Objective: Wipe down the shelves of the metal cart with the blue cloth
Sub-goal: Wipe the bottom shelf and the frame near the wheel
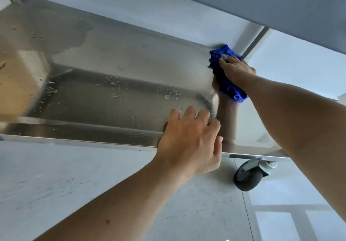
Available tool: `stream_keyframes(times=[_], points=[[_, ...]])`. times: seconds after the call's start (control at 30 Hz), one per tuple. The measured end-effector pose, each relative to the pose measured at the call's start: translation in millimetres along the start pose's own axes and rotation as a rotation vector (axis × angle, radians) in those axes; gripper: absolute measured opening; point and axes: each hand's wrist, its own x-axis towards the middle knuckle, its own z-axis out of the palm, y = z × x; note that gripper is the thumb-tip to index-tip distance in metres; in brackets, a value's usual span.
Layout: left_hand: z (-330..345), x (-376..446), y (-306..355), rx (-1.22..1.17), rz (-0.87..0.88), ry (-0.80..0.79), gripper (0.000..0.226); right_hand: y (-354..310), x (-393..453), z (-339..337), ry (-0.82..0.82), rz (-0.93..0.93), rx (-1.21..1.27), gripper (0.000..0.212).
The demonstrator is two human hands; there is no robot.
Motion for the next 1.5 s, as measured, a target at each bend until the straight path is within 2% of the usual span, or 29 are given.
stream_keyframes(times=[0.23,0.47,0.7,0.8,0.9,1.03,1.1,1.23,1.33,1.5], points=[[1,0,-3,0.042,0.026,-0.001,0.031,-9,-29,7,0.035,-0.022,0.001,0.056],[-4,-1,1,0.048,0.027,0.009,0.030,-6,-99,15,0.038,-0.051,0.033,0.053],[-8,0,1,-0.068,-0.105,-0.005,0.032,-6,-184,15,-0.032,-0.065,0.163,0.052],[-11,4,-1,-0.103,-0.161,-0.098,0.031,-12,-218,15,0.069,-0.015,0.318,0.042],[-22,8,0,-0.104,-0.173,-0.299,0.027,-20,-244,21,0.127,-0.062,0.317,0.040],[-36,9,-10,-0.071,-0.125,-0.622,0.047,-25,-262,25,0.053,-0.089,0.226,0.053],[-43,9,-20,-0.092,-0.118,-0.684,0.048,-26,-268,25,0.017,-0.095,0.170,0.057],[-59,1,-50,-0.130,-0.182,-0.492,0.020,-43,-286,28,0.091,-0.214,0.023,0.065],[-73,-11,-80,-0.122,-0.239,-0.317,0.018,-66,-300,38,0.141,-0.340,-0.078,0.074],[-85,-35,-132,-0.109,-0.354,-0.050,0.020,-100,-292,50,0.100,-0.371,-0.070,0.080]])
